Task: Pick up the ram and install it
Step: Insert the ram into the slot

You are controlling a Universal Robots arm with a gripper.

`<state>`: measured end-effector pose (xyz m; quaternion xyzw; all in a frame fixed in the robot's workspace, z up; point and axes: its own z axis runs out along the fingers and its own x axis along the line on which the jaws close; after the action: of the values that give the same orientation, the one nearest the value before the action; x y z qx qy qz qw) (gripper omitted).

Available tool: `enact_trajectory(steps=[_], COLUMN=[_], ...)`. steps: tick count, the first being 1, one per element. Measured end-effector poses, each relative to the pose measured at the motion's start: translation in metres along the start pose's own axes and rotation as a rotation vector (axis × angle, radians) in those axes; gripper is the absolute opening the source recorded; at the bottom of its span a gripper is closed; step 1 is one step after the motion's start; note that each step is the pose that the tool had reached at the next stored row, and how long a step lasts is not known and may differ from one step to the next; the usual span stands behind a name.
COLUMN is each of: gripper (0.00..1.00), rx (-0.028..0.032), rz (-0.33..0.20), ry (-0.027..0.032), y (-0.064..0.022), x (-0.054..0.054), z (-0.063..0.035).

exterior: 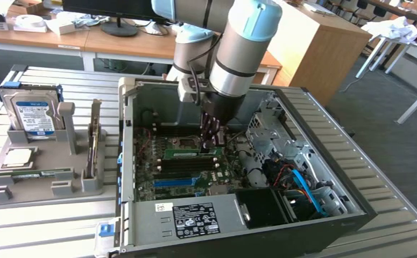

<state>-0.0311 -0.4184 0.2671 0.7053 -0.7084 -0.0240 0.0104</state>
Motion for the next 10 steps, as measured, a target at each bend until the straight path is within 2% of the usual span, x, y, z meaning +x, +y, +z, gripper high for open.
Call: enact_trajectory(steps=[10], gripper=[0.12], rx=[0.0000], rz=[0.000], ry=[-0.0001], y=[-0.0001], x=[0.0000], z=[0.0022])
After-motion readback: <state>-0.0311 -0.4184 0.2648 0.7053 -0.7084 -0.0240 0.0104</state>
